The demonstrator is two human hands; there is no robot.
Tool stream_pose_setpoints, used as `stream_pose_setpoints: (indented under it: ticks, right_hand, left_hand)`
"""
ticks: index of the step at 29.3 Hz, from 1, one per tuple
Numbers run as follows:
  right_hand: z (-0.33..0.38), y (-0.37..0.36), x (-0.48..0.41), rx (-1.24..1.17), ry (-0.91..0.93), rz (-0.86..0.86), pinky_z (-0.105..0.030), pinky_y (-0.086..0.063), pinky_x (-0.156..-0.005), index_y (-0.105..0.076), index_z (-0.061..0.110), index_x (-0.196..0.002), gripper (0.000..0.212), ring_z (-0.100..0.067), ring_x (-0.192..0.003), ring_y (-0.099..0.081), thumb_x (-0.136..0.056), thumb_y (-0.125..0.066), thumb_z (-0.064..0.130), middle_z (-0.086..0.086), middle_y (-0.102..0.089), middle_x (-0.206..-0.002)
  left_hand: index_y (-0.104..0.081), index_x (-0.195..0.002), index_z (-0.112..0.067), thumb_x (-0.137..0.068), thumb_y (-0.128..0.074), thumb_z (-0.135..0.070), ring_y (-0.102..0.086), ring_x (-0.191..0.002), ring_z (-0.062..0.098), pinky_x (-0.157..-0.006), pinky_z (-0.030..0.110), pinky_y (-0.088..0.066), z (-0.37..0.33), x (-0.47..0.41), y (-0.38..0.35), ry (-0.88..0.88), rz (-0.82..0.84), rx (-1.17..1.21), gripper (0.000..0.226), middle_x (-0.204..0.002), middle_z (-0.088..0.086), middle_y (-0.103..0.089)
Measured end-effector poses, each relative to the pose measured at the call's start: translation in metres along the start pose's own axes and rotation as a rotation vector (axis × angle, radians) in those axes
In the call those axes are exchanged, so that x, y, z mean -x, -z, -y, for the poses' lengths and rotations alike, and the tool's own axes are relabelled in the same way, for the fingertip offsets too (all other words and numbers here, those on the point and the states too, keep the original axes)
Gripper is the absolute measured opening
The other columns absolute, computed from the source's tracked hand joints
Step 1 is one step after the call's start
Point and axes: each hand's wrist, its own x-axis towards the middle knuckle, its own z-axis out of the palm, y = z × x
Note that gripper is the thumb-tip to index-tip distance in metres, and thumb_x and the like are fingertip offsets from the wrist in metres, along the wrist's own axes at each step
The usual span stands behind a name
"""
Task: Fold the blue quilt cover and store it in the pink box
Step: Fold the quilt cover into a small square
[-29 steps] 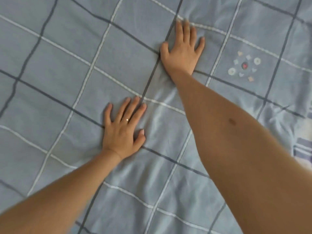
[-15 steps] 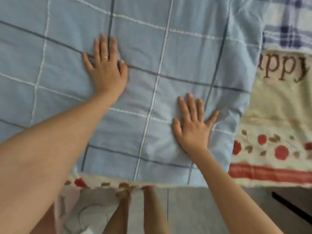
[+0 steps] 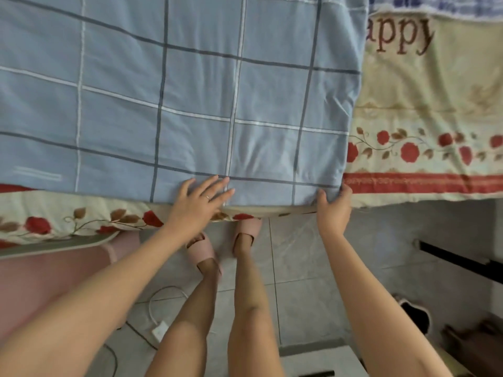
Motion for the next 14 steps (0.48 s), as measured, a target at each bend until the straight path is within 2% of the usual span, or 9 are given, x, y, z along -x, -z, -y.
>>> stream_pose_setpoints:
  ticks: [2, 4, 6, 9, 11, 13, 14]
  right_hand:
    - [-0.002, 0.009, 0.005, -0.157, -0.094, 0.04, -0.035, -0.045, -0.074, -0.056, 0.009, -0.096, 0.013, -0.018, -0.082, -0.055, -0.093, -0.057, 0.022, -0.001, -0.057, -0.085]
    - [0.002, 0.02, 0.018, -0.38, -0.154, 0.056, -0.036, -0.053, -0.078, -0.052, 0.015, -0.083, 0.014, -0.02, -0.086, -0.059, -0.094, -0.056, 0.023, -0.002, -0.057, -0.085]
    - [0.016, 0.033, 0.035, -0.541, -0.139, 0.069, -0.031, -0.057, -0.073, -0.049, 0.016, -0.082, 0.016, -0.018, -0.085, -0.061, -0.096, -0.054, 0.021, -0.004, -0.058, -0.091]
    - [0.047, 0.05, 0.056, -0.613, -0.056, 0.024, -0.019, -0.051, -0.052, -0.046, 0.014, -0.088, 0.012, -0.005, -0.054, -0.06, -0.098, -0.051, 0.019, -0.002, -0.056, -0.081]
    - [0.084, 0.095, 0.108, -0.64, 0.059, -0.023, -0.016, -0.045, -0.047, -0.046, 0.01, -0.092, 0.01, 0.001, -0.043, -0.052, -0.096, -0.052, 0.018, 0.001, -0.05, -0.074]
    - [0.096, 0.099, 0.108, -0.644, 0.133, -0.06, -0.02, -0.042, -0.046, -0.046, 0.011, -0.096, 0.009, -0.002, -0.044, -0.047, -0.095, -0.053, 0.017, 0.002, -0.047, -0.07]
    - [0.118, 0.117, 0.129, -0.676, 0.156, -0.039, -0.021, -0.042, -0.045, -0.046, 0.011, -0.102, 0.01, -0.002, -0.043, -0.045, -0.096, -0.052, 0.017, 0.002, -0.047, -0.07]
  left_hand:
    - [-0.066, -0.114, -0.016, -0.073, -0.059, -0.002, -0.06, -0.11, 0.027, -0.084, 0.043, -0.045, 0.009, 0.001, 0.011, 0.045, -0.081, 0.102, 0.044, -0.127, 0.005, -0.061]
    - [-0.069, -0.096, -0.008, -0.072, -0.048, 0.004, -0.065, -0.091, 0.033, -0.069, 0.04, -0.05, 0.014, 0.0, 0.027, 0.183, -0.105, 0.241, 0.034, -0.105, 0.01, -0.067]
    - [-0.067, -0.09, -0.006, -0.074, -0.053, 0.011, -0.061, -0.085, 0.033, -0.063, 0.037, -0.046, 0.017, 0.002, 0.037, 0.413, -0.077, 0.334, 0.026, -0.095, 0.01, -0.064]
    - [-0.064, -0.088, -0.008, -0.079, -0.055, 0.008, -0.058, -0.088, 0.028, -0.066, 0.03, -0.039, 0.019, 0.002, 0.052, 0.76, -0.109, 0.433, 0.02, -0.099, 0.007, -0.062]
    - [-0.064, -0.088, -0.008, -0.082, -0.054, 0.007, -0.059, -0.089, 0.027, -0.069, 0.03, -0.041, -0.001, 0.037, 0.103, 0.845, -0.164, 0.514, 0.019, -0.1, 0.008, -0.062]
    - [-0.065, -0.086, -0.007, -0.082, -0.057, 0.006, -0.059, -0.088, 0.028, -0.069, 0.032, -0.044, -0.004, 0.037, 0.104, 0.878, -0.217, 0.549, 0.015, -0.097, 0.009, -0.062]
    - [-0.066, -0.087, -0.006, -0.082, -0.058, 0.004, -0.059, -0.09, 0.029, -0.071, 0.034, -0.045, -0.008, 0.047, 0.127, 0.848, -0.247, 0.547, 0.014, -0.098, 0.01, -0.062]
